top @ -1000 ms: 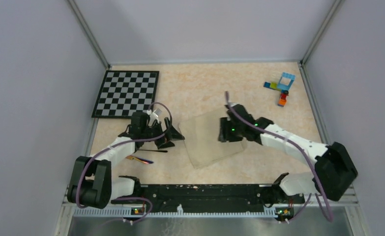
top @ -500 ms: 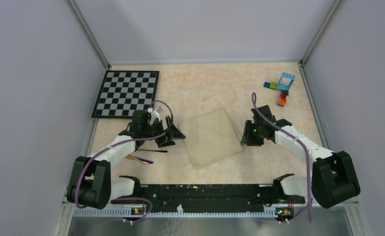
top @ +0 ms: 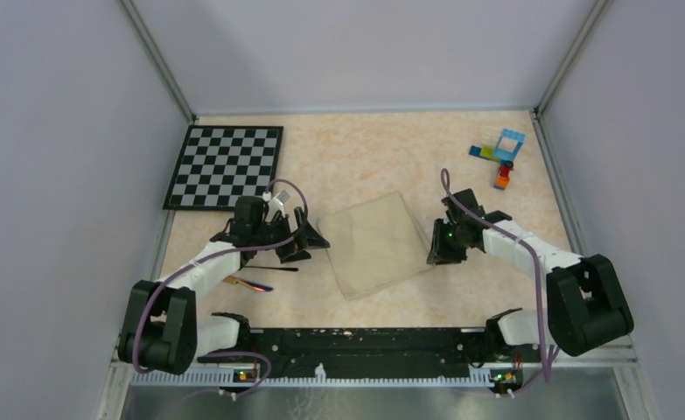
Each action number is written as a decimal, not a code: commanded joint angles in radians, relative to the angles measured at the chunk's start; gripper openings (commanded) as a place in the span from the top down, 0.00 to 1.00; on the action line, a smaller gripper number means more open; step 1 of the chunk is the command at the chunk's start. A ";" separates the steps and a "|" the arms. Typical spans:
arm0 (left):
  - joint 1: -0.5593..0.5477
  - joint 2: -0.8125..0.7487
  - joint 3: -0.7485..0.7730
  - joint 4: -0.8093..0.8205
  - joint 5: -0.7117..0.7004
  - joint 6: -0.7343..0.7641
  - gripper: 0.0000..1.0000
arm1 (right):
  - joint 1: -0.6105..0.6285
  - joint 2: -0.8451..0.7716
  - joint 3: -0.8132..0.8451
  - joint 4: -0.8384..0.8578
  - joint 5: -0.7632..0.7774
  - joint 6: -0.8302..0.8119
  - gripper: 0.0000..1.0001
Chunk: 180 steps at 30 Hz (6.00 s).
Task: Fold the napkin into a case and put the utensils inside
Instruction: Pick up the lower triangle-folded napkin from the center of the board.
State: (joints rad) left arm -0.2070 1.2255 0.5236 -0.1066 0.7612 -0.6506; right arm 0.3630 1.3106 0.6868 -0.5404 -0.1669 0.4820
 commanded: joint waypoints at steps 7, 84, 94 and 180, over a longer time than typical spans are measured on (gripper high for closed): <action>-0.003 -0.032 0.027 0.009 -0.004 0.032 0.01 | 0.024 0.044 0.003 0.012 -0.004 -0.009 0.78; 0.176 -0.095 0.082 -0.117 -0.096 0.114 0.01 | 0.794 0.461 0.581 -0.245 0.239 -0.103 0.54; 0.186 -0.093 0.078 -0.120 -0.079 0.124 0.01 | 0.794 0.536 0.628 -0.243 0.278 -0.125 0.56; -0.172 0.341 0.101 0.244 -0.660 -0.490 0.74 | 0.254 0.161 -0.209 0.924 -0.644 0.096 1.00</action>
State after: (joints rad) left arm -0.3786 1.6299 0.5514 0.3771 0.2436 -1.2911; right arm 0.6250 1.4391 0.4843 0.3145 -0.7376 0.5701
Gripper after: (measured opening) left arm 0.310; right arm 0.019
